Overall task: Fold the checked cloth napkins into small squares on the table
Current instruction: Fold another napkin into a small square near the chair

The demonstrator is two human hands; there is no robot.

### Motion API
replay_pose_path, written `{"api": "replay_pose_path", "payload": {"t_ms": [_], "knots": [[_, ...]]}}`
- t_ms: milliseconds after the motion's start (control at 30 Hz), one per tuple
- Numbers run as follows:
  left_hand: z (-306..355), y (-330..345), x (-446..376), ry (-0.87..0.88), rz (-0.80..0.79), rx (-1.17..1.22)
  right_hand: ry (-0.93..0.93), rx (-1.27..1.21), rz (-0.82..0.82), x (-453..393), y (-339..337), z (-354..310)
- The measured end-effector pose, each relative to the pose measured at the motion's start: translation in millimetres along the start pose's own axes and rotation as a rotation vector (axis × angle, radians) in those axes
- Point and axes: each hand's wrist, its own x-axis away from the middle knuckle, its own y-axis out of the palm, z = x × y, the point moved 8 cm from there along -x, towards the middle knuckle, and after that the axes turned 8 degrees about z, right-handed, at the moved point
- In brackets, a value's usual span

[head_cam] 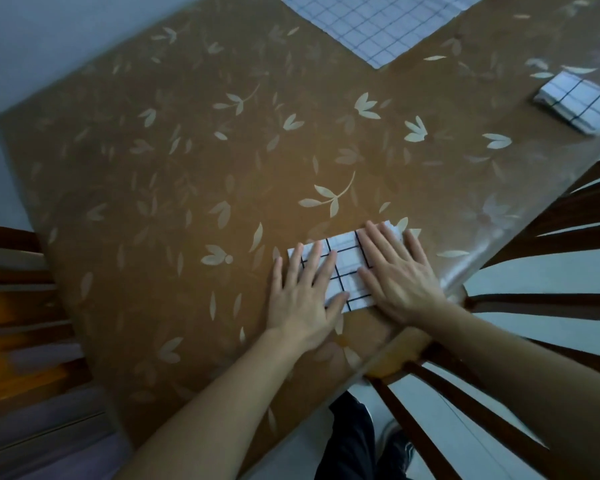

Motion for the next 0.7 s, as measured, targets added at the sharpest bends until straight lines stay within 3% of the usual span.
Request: {"api": "replay_pose_path", "payload": {"t_ms": [233,367,467,533,633,700], "knots": [[-50.3,1.0,7.5,-0.054,-0.051,-0.110,-0.019,0.039,-0.029,0.5,7.1,20.6],[-47.1,-7.5,8.1,-0.031,-0.067,-0.152,-0.004,0.115,-0.041,-2.6,-0.3,15.0],[-39.5,-23.3,25.0,-0.100,0.035,-0.025,0.008,0.104,0.060,9.8,-18.0,-11.6],[-30.1,-33.4,50.3,-0.133,0.145,0.082,-0.129,0.007,0.085,26.2,-22.5,-50.5],[-12.7,-43.3,92.3,-0.165,0.264,0.213,-0.343,-0.047,-0.014,45.8,-11.4,-104.3],[-10.4,-45.7,111.7,-0.206,0.289,0.240,-0.315,-0.018,-0.059,40.5,-6.8,-117.4]]}}
